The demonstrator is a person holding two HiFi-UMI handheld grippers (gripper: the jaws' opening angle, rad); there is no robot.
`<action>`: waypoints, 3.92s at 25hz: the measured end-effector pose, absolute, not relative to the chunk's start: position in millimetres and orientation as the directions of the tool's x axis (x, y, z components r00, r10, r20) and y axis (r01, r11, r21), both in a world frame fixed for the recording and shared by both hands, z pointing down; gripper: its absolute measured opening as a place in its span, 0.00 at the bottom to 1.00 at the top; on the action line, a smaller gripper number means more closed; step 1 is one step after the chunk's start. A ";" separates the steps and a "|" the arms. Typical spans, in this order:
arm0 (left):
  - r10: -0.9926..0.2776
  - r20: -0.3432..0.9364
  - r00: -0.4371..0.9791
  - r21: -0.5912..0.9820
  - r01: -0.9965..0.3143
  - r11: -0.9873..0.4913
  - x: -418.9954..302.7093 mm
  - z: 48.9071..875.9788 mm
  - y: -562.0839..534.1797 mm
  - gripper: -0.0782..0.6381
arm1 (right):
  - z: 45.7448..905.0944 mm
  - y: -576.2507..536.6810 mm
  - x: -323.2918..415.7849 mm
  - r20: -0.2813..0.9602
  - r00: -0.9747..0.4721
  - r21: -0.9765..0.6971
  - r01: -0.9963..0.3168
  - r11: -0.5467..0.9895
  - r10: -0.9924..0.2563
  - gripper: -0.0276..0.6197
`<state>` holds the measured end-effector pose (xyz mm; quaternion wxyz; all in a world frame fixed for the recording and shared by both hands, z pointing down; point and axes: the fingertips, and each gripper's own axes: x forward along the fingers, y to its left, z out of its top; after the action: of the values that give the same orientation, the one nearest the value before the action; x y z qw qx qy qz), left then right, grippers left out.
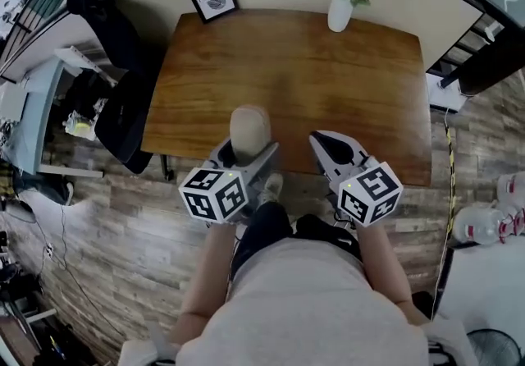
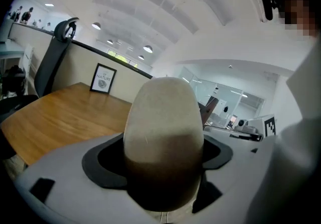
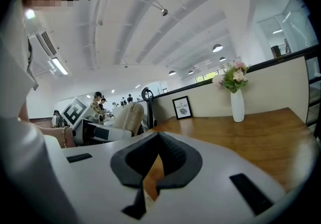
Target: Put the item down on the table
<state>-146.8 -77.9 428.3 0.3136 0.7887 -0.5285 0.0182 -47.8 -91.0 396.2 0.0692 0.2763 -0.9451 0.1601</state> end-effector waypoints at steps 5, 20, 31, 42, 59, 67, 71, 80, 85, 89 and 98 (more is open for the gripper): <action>-0.775 0.354 0.524 0.476 -0.814 -0.334 -155.0 424.0 -123.0 0.69 | 392.7 -125.6 -60.4 0.220 -0.789 -0.262 -0.615 0.744 -0.574 0.06; -0.635 0.379 0.673 0.474 -0.730 -0.491 -185.2 442.1 -195.4 0.69 | 399.9 -195.4 -105.6 0.223 -0.686 -0.252 -0.727 0.639 -0.693 0.06; -0.561 0.401 0.724 0.524 -0.684 -0.508 -177.3 466.9 -200.1 0.69 | 411.2 -198.9 -88.7 0.279 -0.614 -0.246 -0.789 0.563 -0.738 0.06; -0.560 0.410 0.720 0.505 -0.691 -0.517 -145.4 462.0 -199.3 0.69 | 405.9 -204.1 -70.7 0.280 -0.647 -0.242 -0.763 0.599 -0.710 0.06; -0.527 0.592 0.610 0.182 -0.738 -0.650 -140.7 472.8 -230.4 0.69 | 424.9 -221.9 -46.0 0.315 -0.682 -0.288 -0.732 0.618 -0.660 0.06; -0.451 0.693 0.563 0.121 -0.707 -0.697 -139.2 501.6 -236.7 0.69 | 445.7 -229.4 -39.9 0.349 -0.685 -0.313 -0.729 0.609 -0.640 0.06; -0.409 0.733 0.544 0.111 -0.689 -0.716 -134.7 525.0 -238.2 0.69 | 460.7 -228.8 -40.1 0.372 -0.688 -0.336 -0.726 0.600 -0.623 0.06; -0.317 0.822 0.473 0.029 -0.590 -0.807 -116.3 570.2 -237.7 0.69 | 494.7 -219.6 -41.7 0.422 -0.683 -0.369 -0.730 0.575 -0.597 0.06; -0.266 0.861 0.434 -0.009 -0.510 -0.860 -107.1 588.3 -238.8 0.69 | 505.4 -217.1 -36.2 0.442 -0.673 -0.377 -0.739 0.559 -0.593 0.06; -0.230 0.874 0.427 0.005 -0.481 -0.877 -101.0 598.3 -242.2 0.69 | 514.1 -221.4 -29.6 0.456 -0.655 -0.374 -0.755 0.538 -0.602 0.06; -0.135 0.895 0.426 0.076 -0.444 -0.893 -91.8 620.4 -242.7 0.69 | 527.7 -226.0 -22.7 0.464 -0.632 -0.394 -0.775 0.495 -0.621 0.06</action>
<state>-91.8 -242.7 620.4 0.1524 0.8305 -0.1745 0.5066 -22.7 -226.0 527.7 0.1312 0.4084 -0.8544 0.2932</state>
